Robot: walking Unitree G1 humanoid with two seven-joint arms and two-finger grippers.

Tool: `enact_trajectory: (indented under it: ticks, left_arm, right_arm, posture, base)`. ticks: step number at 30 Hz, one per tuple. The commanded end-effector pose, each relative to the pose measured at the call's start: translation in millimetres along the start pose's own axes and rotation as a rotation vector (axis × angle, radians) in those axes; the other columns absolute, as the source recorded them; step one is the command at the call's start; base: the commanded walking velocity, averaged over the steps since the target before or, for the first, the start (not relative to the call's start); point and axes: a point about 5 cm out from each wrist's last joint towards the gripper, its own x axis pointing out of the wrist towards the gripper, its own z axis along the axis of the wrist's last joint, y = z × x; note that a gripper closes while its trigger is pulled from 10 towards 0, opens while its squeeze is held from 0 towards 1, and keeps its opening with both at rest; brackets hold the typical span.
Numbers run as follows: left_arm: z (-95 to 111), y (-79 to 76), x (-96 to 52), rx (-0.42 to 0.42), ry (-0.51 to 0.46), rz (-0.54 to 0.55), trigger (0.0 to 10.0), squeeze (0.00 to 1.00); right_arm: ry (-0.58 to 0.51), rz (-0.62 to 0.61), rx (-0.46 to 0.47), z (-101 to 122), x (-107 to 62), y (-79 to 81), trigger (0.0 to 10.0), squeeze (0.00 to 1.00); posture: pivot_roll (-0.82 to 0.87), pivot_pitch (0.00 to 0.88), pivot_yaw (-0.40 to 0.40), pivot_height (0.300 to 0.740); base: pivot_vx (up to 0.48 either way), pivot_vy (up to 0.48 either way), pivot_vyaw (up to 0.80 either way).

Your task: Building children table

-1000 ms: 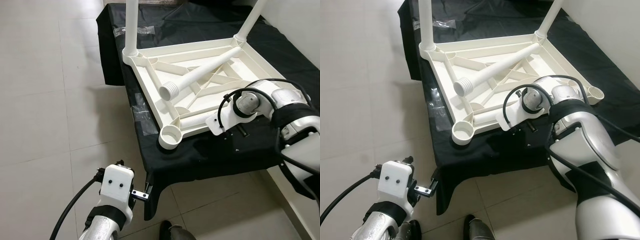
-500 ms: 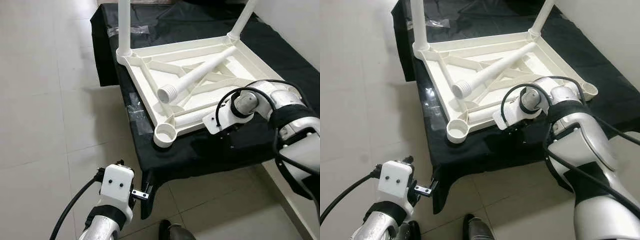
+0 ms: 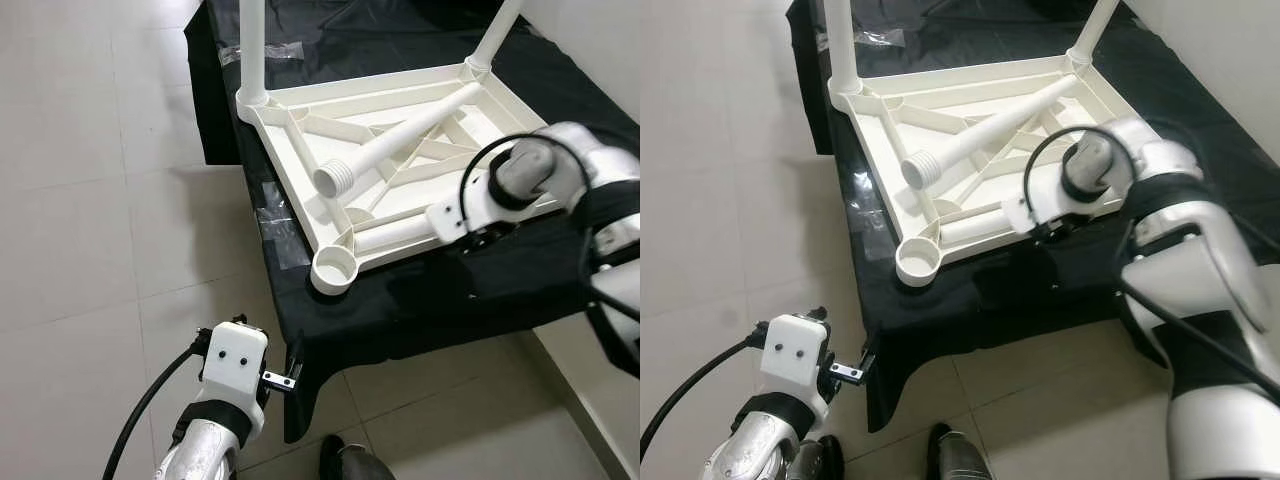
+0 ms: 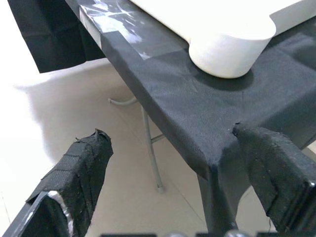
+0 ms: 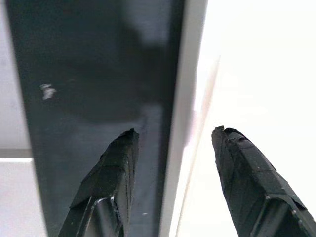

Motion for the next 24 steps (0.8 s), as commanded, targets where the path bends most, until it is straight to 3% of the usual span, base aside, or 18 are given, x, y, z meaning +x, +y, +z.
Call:
enact_trajectory:
  ticks: [1,6,7,9,10,12,13,14,16,18,19,20,22,24]
  left_arm:
    - [-6,-1.0,0.5,-0.013,0.023,-0.014,10.0,0.0]
    - [-7,-0.2,2.5,-0.009,0.023,-0.014,10.0,0.0]
    - [-8,0.2,3.1,-0.004,0.023,-0.014,10.0,0.0]
    - [-8,0.2,3.1,-0.004,0.023,-0.014,10.0,0.0]
    - [-8,0.7,3.7,0.001,0.02,-0.016,10.0,0.0]
    - [-8,0.7,3.7,0.001,0.02,-0.016,10.0,0.0]
    - [-8,1.0,4.2,0.007,0.015,-0.015,10.0,0.0]
    - [-8,1.0,4.2,0.007,0.015,-0.015,10.0,0.0]
    - [-8,1.4,5.7,0.019,-0.001,-0.014,10.0,0.0]
    - [-8,1.4,5.7,0.019,-0.001,-0.014,10.0,0.0]
    - [-7,1.8,6.6,0.03,-0.009,-0.017,10.0,0.0]
    - [-7,1.8,6.6,0.03,-0.009,-0.017,10.0,0.0]
    - [-8,3.5,8.4,0.031,-0.015,-0.026,10.0,0.0]
    - [-8,3.5,8.4,0.031,-0.015,-0.026,10.0,0.0]
  right_arm:
    - [-0.021,0.029,0.015,-6,-4.9,6.9,10.0,0.0]
    - [-0.097,0.008,0.065,-6,-13.1,5.2,10.0,0.0]
    - [-0.191,-0.03,0.117,-3,-20.4,0.7,10.0,0.0]
    - [-0.191,-0.03,0.117,-3,-20.4,0.7,10.0,0.0]
    - [-0.351,-0.109,0.21,2,-32.0,-8.9,10.0,0.0]
    - [-0.351,-0.109,0.21,2,-32.0,-8.9,10.0,0.0]
    - [-0.586,-0.225,0.331,9,-46.6,-21.7,10.0,0.0]
    - [-0.586,-0.225,0.331,9,-46.6,-21.7,10.0,0.0]
    - [-0.945,-0.459,0.483,15,-62.1,-37.4,10.0,0.0]
    - [-0.945,-0.459,0.483,15,-62.1,-37.4,10.0,0.0]
    - [-1.061,-0.596,0.601,12,-58.5,-40.8,10.0,0.0]
    - [-1.061,-0.596,0.601,12,-58.5,-40.8,10.0,0.0]
    - [-1.121,-0.806,0.921,-1,-34.8,-39.2,10.0,0.0]
    - [-1.121,-0.806,0.921,-1,-34.8,-39.2,10.0,0.0]
  posture:
    - [0.03,0.209,-0.102,0.74]
    - [0.04,0.197,-0.099,0.74]
    - [0.04,0.194,-0.097,0.74]
    - [0.04,0.194,-0.097,0.74]
    - [0.04,0.183,-0.095,0.74]
    - [0.04,0.183,-0.095,0.74]
    - [0.05,0.172,-0.094,0.74]
    - [0.05,0.172,-0.094,0.74]
    - [0.05,0.154,-0.08,0.74]
    - [0.05,0.154,-0.08,0.74]
    - [0.06,0.143,-0.076,0.74]
    - [0.06,0.143,-0.076,0.74]
    - [0.07,0.129,-0.069,0.74]
    - [0.07,0.129,-0.069,0.74]
  base:
    - [0.0,0.0,0.0]
    - [0.0,0.0,0.0]
    - [0.0,0.0,0.0]
    - [0.0,0.0,0.0]
    - [0.0,0.0,0.0]
    - [0.0,0.0,0.0]
    - [0.0,0.0,0.0]
    - [0.0,0.0,0.0]
    - [0.0,0.0,0.0]
    - [0.0,0.0,0.0]
    - [0.0,0.0,0.0]
    - [0.0,0.0,0.0]
    - [0.0,0.0,0.0]
    - [0.0,0.0,0.0]
